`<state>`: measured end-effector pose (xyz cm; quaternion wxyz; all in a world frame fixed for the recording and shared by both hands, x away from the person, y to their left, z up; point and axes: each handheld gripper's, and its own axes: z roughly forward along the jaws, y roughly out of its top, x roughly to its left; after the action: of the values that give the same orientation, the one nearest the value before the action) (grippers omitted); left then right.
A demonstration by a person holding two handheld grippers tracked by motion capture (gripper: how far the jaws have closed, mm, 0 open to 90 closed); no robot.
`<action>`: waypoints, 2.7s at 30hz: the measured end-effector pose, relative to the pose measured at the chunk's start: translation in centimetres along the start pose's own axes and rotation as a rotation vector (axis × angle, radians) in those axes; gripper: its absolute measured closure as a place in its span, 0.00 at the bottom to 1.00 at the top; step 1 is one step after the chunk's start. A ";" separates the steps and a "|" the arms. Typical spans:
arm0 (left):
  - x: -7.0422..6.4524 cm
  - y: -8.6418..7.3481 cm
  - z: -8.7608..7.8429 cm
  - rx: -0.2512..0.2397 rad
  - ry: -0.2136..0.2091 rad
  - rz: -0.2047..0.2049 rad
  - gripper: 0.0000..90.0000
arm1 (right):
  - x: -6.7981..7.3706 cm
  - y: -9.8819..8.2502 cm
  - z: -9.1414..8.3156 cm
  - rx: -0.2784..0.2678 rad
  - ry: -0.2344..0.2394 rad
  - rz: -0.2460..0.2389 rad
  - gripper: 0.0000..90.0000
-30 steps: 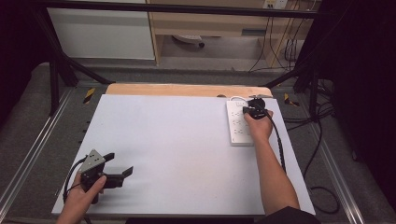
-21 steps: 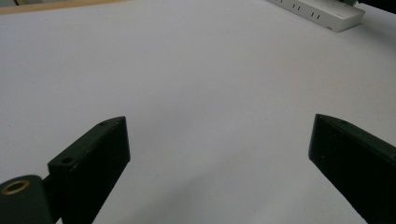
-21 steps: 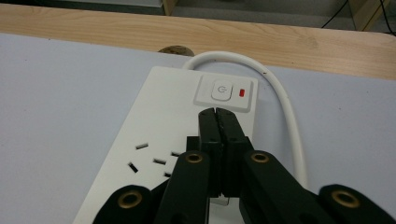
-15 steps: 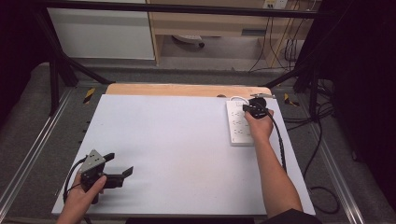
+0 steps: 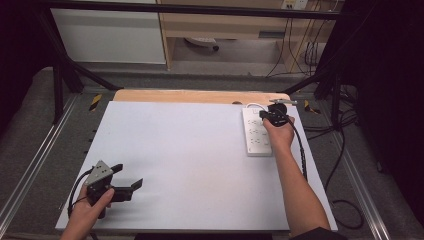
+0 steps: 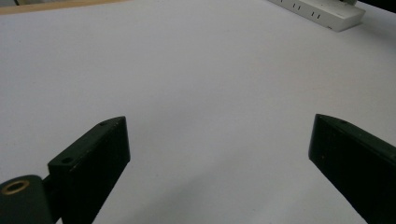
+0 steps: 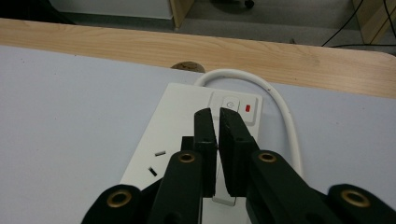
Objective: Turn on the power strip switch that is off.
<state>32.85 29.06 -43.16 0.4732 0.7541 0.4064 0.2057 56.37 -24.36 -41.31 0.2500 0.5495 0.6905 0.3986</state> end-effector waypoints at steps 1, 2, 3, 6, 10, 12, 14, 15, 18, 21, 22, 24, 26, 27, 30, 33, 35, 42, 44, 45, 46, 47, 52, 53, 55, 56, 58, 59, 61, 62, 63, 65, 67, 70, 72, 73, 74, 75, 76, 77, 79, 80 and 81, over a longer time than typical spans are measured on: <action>0.0 0.0 0.0 0.000 0.000 0.000 0.06 | 0.0 0.0 -0.1 0.000 0.002 0.005 0.94; 0.0 0.0 0.0 0.000 0.000 0.000 0.06 | 0.0 0.1 -0.1 0.000 0.003 0.006 0.92; 0.0 0.0 0.0 0.000 0.000 0.000 0.06 | 0.0 0.1 -0.2 0.000 0.004 0.006 0.91; 0.0 0.0 0.0 0.001 -0.001 0.000 0.06 | 0.1 0.2 -0.4 -0.004 0.011 0.005 0.88; 0.0 0.0 0.0 0.001 -0.001 0.001 0.06 | 0.2 0.3 -0.8 0.000 0.022 0.003 0.83; 0.0 0.0 0.0 0.000 -0.001 -0.001 0.06 | 0.3 0.4 -1.0 -0.004 0.027 0.008 0.81; 0.0 0.0 0.0 0.002 -0.002 0.000 0.06 | 0.4 0.5 -1.2 -0.003 0.030 0.008 0.78; 0.0 0.0 0.0 0.002 -0.002 0.000 0.06 | 0.4 0.5 -1.3 -0.005 0.030 0.005 0.77; 0.0 0.0 0.0 0.007 0.000 0.004 0.06 | 0.6 0.7 -1.7 -0.002 0.034 -0.002 0.72; 0.0 0.0 0.1 0.006 0.001 0.002 0.06 | 0.8 0.8 -2.0 -0.002 0.039 -0.003 0.67; 0.0 0.0 0.1 0.006 0.001 0.002 0.06 | 0.8 0.9 -2.1 -0.004 0.039 -0.005 0.66; 0.0 0.0 0.0 0.006 0.001 0.002 0.06 | 0.9 1.0 -2.3 -0.006 0.041 -0.005 0.62; 0.0 0.0 0.0 0.007 0.002 0.002 0.06 | 1.0 1.1 -2.5 -0.008 0.047 -0.006 0.59; 0.0 0.0 0.0 0.007 0.002 0.002 0.06 | 1.0 1.2 -2.6 -0.011 0.049 -0.005 0.57; 0.0 -0.1 0.1 0.008 0.002 0.002 0.06 | 1.0 1.3 -3.0 -0.010 0.058 -0.003 0.51; 0.0 -0.1 0.1 0.008 0.001 0.003 0.06 | 1.1 1.4 -3.4 -0.011 0.071 0.004 0.46; 0.0 -0.1 0.1 0.009 0.001 0.003 0.06 | 1.0 1.5 -3.7 -0.012 0.071 0.000 0.43; 0.0 -0.1 0.1 0.013 0.002 0.006 0.06 | 1.1 1.7 -4.4 -0.021 0.083 -0.005 0.31; 0.0 -0.1 0.1 0.013 0.002 0.005 0.06 | 1.2 1.8 -4.6 -0.025 0.082 -0.012 0.28; 0.0 -0.1 0.1 0.013 0.002 0.006 0.06 | 1.3 1.8 -4.7 -0.027 0.084 -0.013 0.25; 0.0 -0.1 0.1 0.012 0.002 0.006 0.06 | 1.4 1.8 -4.8 -0.028 0.086 -0.015 0.22; 0.0 -0.1 0.0 0.012 0.002 0.007 0.06 | 1.5 1.9 -4.9 -0.034 0.086 -0.020 0.20; 0.0 -0.1 0.0 0.008 0.003 0.002 0.06 | 2.0 2.0 -5.9 -0.049 0.111 -0.030 0.10; 0.0 -0.1 0.0 0.007 0.002 0.001 0.06 | 2.1 1.9 -6.2 -0.066 0.110 -0.040 0.09; -0.1 -0.1 0.0 0.006 0.001 0.002 0.06 | 2.2 1.8 -6.8 -0.081 0.112 -0.049 0.06; -0.1 -0.1 0.0 0.005 0.001 0.002 0.06 | 2.3 1.7 -7.0 -0.088 0.111 -0.054 0.06; -0.1 -0.1 0.0 0.006 0.000 0.002 0.06 | 2.4 1.5 -7.7 -0.101 0.110 -0.068 0.06; -0.1 -0.1 0.0 0.006 0.000 0.002 0.06 | 2.5 1.4 -8.1 -0.106 0.116 -0.071 0.06; -0.1 -0.1 0.0 0.005 0.000 0.001 0.06 | 2.5 1.2 -8.8 -0.119 0.127 -0.071 0.06; -0.1 -0.1 0.0 0.005 0.000 0.001 0.06 | 2.5 1.0 -9.2 -0.126 0.138 -0.076 0.06; -0.1 -0.1 0.0 0.004 0.000 0.001 0.06 | 2.5 0.8 -9.6 -0.133 0.153 -0.082 0.05; -0.1 0.0 0.0 0.004 0.001 0.000 0.06 | 2.5 0.5 -10.4 -0.150 0.158 -0.081 0.05; -0.1 0.0 0.0 0.003 0.003 0.000 0.06 | 2.6 -0.1 -11.1 -0.155 0.151 -0.091 0.05; -0.1 0.0 -0.1 0.002 0.005 0.001 0.06 | 2.7 -1.1 -12.1 -0.163 0.153 -0.111 0.05; -0.2 0.0 -0.1 -0.003 0.006 -0.002 0.06 | 2.7 -1.8 -12.9 -0.172 0.165 -0.113 0.05; -0.2 0.0 -0.1 -0.002 0.005 -0.001 0.06 | 2.7 -2.3 -13.4 -0.180 0.162 -0.117 0.05; -0.2 0.0 -0.1 -0.001 0.006 0.002 0.06 | 2.7 -2.6 -13.7 -0.184 0.165 -0.114 0.05; -0.2 0.0 -0.1 0.000 0.006 0.004 0.06 | 2.6 -2.9 -14.1 -0.186 0.167 -0.116 0.05; -0.2 0.0 -0.1 0.000 0.006 0.005 0.06 | 2.6 -3.3 -14.4 -0.193 0.168 -0.120 0.05; -0.2 0.0 -0.1 0.001 0.007 0.005 0.06 | 2.5 -3.6 -14.8 -0.202 0.166 -0.124 0.05; -0.3 0.0 -0.1 0.000 0.008 0.004 0.06 | 2.4 -4.2 -15.7 -0.219 0.165 -0.127 0.06; -0.3 0.1 -0.2 -0.002 0.009 0.005 0.06 | 2.3 -4.5 -16.1 -0.230 0.170 -0.125 0.06; -0.3 0.1 -0.2 -0.004 0.010 0.004 0.06 | 2.2 -4.8 -16.4 -0.238 0.172 -0.129 0.06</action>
<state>32.55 28.88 -42.98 0.4722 0.7529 0.4068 0.2112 40.21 -27.19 -35.91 0.2784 0.4340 0.6912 0.5064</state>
